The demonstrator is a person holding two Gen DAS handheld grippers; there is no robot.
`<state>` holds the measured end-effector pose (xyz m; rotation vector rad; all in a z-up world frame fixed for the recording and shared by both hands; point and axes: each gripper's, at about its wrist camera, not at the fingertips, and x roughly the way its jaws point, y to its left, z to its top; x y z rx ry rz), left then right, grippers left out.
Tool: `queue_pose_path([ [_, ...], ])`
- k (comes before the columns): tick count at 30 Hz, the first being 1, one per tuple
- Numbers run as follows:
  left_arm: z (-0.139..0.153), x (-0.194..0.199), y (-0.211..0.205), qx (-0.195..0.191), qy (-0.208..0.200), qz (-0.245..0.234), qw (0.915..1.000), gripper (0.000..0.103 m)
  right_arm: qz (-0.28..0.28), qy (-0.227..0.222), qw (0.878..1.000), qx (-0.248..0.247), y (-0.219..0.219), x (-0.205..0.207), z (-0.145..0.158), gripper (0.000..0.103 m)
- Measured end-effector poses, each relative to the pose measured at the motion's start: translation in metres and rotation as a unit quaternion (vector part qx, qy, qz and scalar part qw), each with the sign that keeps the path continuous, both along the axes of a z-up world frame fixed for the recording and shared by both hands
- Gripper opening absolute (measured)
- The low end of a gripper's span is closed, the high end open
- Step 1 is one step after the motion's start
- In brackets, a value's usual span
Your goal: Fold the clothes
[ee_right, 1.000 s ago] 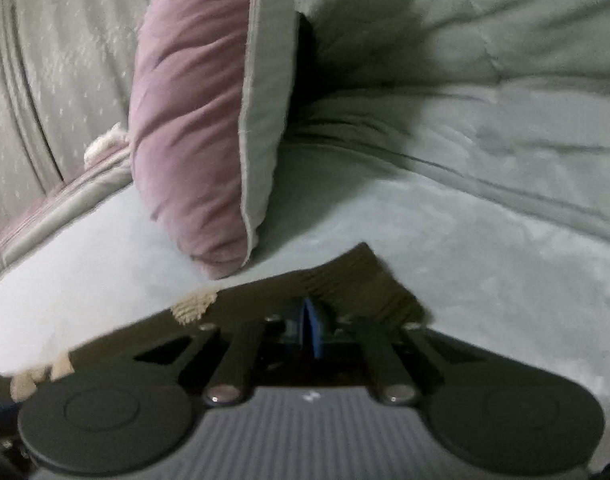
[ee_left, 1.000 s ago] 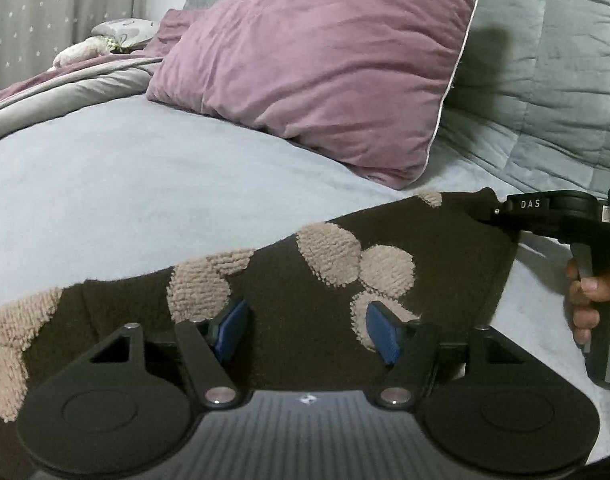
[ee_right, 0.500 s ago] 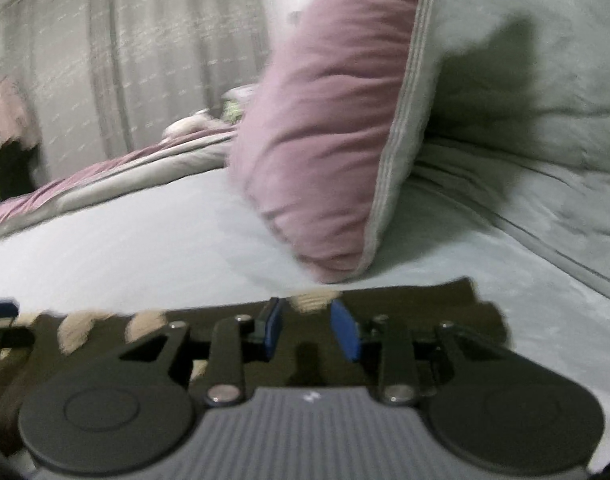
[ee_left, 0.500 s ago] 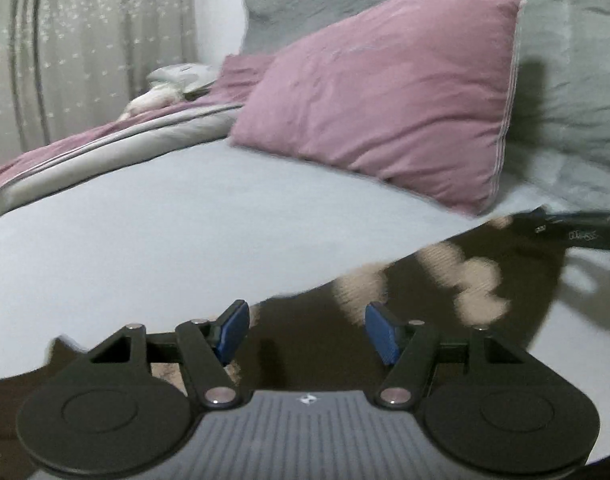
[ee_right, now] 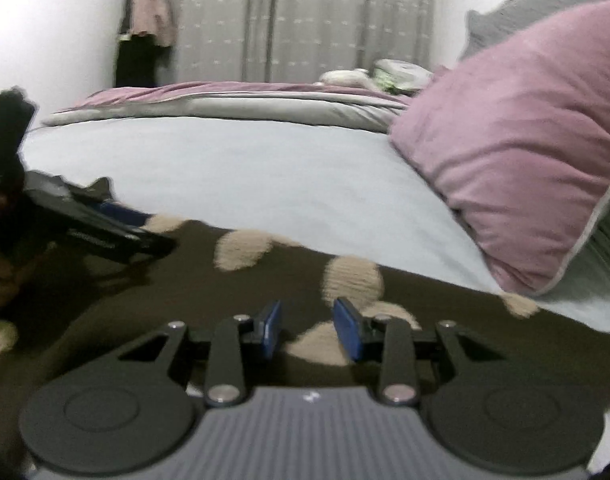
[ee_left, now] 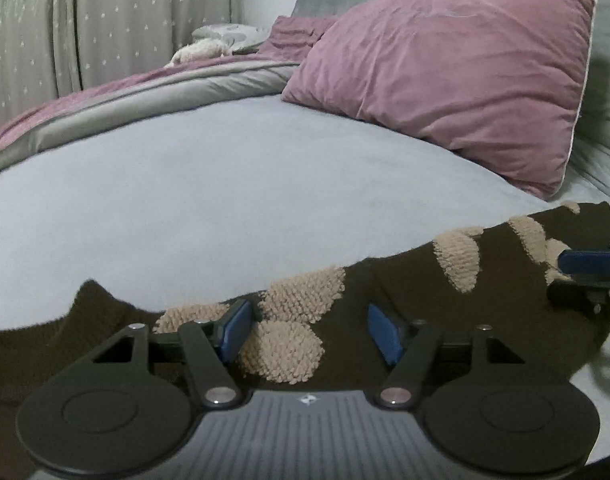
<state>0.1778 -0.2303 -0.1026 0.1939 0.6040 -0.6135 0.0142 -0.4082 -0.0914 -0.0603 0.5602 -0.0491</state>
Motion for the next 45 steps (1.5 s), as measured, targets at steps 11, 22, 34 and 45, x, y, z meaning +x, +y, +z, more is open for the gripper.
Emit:
queue_pose_path([
  [11,0.000,-0.009,-0.007,0.000,0.004,-0.030,0.9996,0.067,0.074,0.066,0.995,-0.029,0.028,-0.006,-0.008,0.031],
  [22,0.007,-0.013,0.011,-0.023,0.021,-0.016,0.9994,0.067,0.065,0.054,0.996,0.019,0.012,-0.008,-0.004,0.035],
  [34,0.036,-0.035,0.075,-0.024,0.034,0.024,0.9989,0.067,0.049,0.037,0.994,0.090,0.013,0.004,0.021,0.053],
  [45,0.080,-0.062,0.152,-0.030,0.049,0.082,0.9950,0.067,0.068,0.046,0.991,0.107,0.069,0.016,0.082,0.057],
])
